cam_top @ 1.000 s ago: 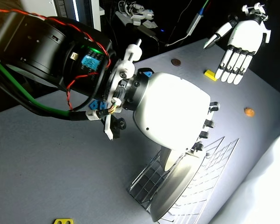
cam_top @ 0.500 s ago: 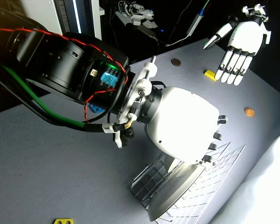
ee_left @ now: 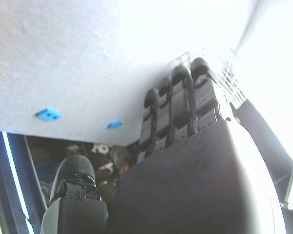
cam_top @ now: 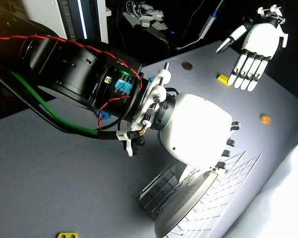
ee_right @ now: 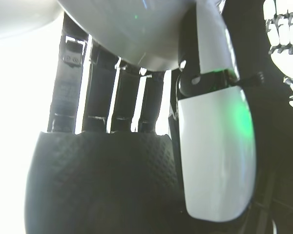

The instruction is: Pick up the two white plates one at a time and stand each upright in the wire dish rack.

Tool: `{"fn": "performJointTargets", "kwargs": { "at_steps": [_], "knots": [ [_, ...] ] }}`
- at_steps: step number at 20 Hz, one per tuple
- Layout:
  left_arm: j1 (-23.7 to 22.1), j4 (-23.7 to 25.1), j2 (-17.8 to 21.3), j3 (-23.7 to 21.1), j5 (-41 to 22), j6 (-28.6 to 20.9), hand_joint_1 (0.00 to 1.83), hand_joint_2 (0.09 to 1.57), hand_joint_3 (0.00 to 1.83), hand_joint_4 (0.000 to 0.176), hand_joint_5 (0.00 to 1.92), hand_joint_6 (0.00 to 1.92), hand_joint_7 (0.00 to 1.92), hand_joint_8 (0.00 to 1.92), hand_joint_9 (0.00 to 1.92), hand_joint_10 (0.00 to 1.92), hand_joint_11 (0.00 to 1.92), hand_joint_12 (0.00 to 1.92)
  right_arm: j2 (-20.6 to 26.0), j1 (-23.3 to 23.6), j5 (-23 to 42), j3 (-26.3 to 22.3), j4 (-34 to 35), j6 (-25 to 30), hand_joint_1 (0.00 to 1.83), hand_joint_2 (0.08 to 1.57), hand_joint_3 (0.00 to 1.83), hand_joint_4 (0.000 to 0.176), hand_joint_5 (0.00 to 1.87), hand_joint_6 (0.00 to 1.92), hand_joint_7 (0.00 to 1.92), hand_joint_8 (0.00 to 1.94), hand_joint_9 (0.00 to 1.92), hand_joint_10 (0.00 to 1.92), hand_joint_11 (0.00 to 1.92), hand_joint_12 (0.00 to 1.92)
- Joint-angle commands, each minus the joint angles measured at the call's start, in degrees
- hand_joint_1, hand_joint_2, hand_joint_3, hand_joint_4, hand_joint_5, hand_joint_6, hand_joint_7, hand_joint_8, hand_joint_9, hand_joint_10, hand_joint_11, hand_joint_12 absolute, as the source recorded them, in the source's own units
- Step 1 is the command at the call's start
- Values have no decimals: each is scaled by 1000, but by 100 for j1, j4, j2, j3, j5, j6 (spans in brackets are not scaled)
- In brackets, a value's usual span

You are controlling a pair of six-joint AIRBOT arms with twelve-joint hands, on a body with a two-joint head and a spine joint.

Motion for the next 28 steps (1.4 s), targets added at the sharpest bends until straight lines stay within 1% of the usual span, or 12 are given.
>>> {"fn": "performJointTargets", "kwargs": {
  "at_steps": [1,5,9,11,14,15,16,22,23,25,26,28],
  "knots": [
    [-60,-405,20,22,-49,-4,0,1131,0,0,133,7,128,6,102,4,0,137,26,73,847,33,-43,61,1232,1088,1,9,1065,914,1034,836,1200,7,725,866],
    [-58,-405,16,25,-49,-2,0,1131,0,0,119,1,125,0,99,2,0,108,-7,61,870,34,-70,61,1232,1091,0,2,1059,933,1029,835,1171,0,711,874],
    [-53,-405,16,24,-49,-1,0,1135,1,0,133,0,134,0,99,2,0,106,-56,-6,974,34,-205,61,1233,1082,0,25,1065,895,1066,804,1225,13,752,871],
    [-43,-405,16,25,-49,-1,0,1145,2,0,141,1,145,0,116,2,0,166,-88,-31,996,40,-251,60,1227,1093,0,23,1044,934,1034,851,1212,3,730,893],
    [-39,-405,16,19,-62,-1,0,1137,0,0,108,1,112,1,86,1,0,94,-134,-76,1071,53,-342,60,1217,1105,1,33,982,1005,1037,874,1156,0,667,894],
    [-36,-405,16,15,-65,-1,0,1136,0,0,121,1,113,2,85,1,0,105,-149,-94,1102,54,-393,60,1168,1092,4,0,1021,898,1076,155,1102,1,659,850],
    [-26,-405,15,5,-70,-1,0,1139,2,0,116,0,107,0,82,0,0,103,-162,-114,1131,55,-440,59,1174,1079,0,0,1053,844,1073,68,1068,0,632,853],
    [-5,-405,15,-27,-90,-1,0,1127,0,0,121,9,113,9,86,7,12,57,-191,-176,1162,71,-459,58,1179,1062,0,0,1084,793,1065,14,1047,2,621,846],
    [-5,-405,15,-29,-94,-1,0,1131,0,0,140,4,138,3,113,5,0,174,-191,-188,1173,71,-461,58,1171,1074,2,0,1051,850,1047,2,1018,0,586,854],
    [-5,-404,15,-30,-94,-1,0,1131,0,0,140,1,141,1,117,3,0,184,-191,-195,1174,71,-462,59,1170,1076,1,0,1047,857,1044,0,1019,2,582,856],
    [-5,-404,14,-30,-94,-1,0,1122,0,0,103,2,106,2,81,3,0,72,-192,-195,1175,70,-462,59,1114,1011,0,0,939,154,997,5,993,6,551,848],
    [-5,-404,10,-30,-94,-1,0,1124,0,0,115,7,116,7,89,7,9,68,-198,-196,1175,70,-462,59,1093,1015,0,0,946,60,979,1,976,1,524,858]
  ]
}}
